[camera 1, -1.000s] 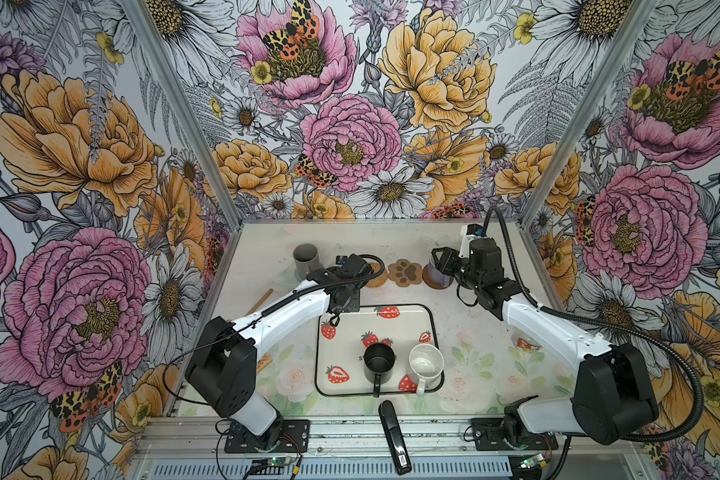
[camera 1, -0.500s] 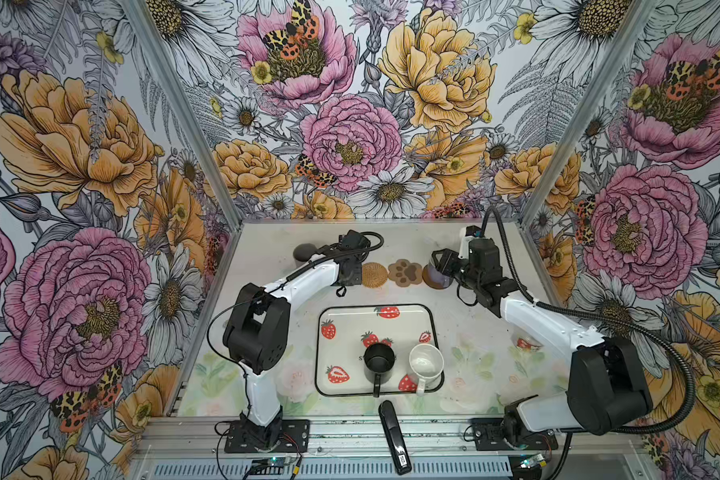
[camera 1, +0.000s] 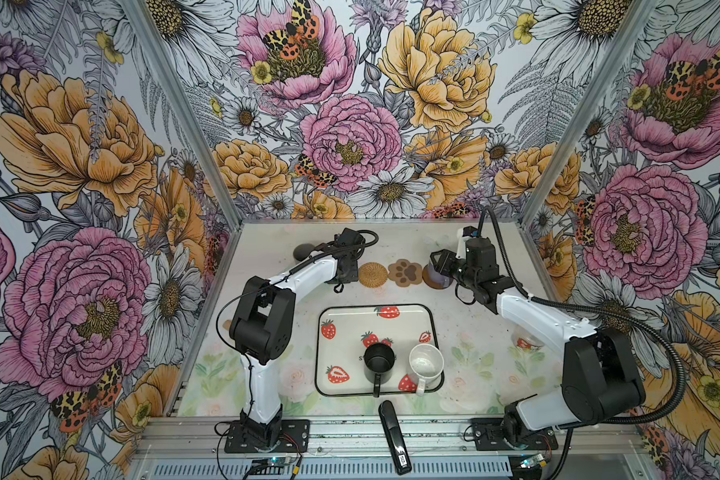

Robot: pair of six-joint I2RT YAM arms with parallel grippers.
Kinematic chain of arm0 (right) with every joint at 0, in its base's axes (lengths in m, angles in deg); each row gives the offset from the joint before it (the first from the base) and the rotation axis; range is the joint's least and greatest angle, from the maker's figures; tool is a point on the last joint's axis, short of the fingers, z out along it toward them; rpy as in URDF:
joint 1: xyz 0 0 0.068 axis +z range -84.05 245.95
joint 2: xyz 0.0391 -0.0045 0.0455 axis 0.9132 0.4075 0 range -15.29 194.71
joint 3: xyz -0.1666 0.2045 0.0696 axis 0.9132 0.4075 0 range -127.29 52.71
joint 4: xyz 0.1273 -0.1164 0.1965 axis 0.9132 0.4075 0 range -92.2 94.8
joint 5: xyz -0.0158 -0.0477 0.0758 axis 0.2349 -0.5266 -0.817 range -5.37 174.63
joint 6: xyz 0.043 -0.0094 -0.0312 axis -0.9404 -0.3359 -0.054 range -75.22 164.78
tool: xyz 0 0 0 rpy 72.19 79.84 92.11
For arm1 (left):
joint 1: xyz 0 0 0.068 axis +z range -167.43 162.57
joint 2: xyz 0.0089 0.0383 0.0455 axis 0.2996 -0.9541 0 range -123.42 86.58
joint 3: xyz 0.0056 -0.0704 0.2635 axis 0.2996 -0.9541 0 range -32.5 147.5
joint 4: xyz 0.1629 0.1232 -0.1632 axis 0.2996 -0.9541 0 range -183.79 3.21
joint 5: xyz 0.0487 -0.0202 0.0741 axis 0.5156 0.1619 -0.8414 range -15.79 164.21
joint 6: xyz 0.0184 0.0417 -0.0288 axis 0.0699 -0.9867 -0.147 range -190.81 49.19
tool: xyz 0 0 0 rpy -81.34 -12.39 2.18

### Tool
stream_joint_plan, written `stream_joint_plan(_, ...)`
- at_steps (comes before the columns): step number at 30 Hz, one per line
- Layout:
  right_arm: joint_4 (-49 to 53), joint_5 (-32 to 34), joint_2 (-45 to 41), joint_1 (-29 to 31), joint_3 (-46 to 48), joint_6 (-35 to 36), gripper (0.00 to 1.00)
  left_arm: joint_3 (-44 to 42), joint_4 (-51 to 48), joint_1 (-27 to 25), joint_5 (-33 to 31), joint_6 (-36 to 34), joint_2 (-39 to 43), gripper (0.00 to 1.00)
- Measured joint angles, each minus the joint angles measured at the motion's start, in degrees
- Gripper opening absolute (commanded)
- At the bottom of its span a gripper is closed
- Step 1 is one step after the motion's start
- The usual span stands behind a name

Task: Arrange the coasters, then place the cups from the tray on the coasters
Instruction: 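Lower the red-lined mug onto the patterned coaster beside the grey mug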

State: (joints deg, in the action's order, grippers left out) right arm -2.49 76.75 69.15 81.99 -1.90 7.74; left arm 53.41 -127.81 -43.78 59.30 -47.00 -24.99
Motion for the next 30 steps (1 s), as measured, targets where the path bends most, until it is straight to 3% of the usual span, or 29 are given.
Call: stream_joint_plan(30, 0.0, -1.7, 2.29, 0.0, -0.96, -0.02, 0.48, -2.69, 3.87, 1.42, 2.62, 1.27, -0.15, 0.0)
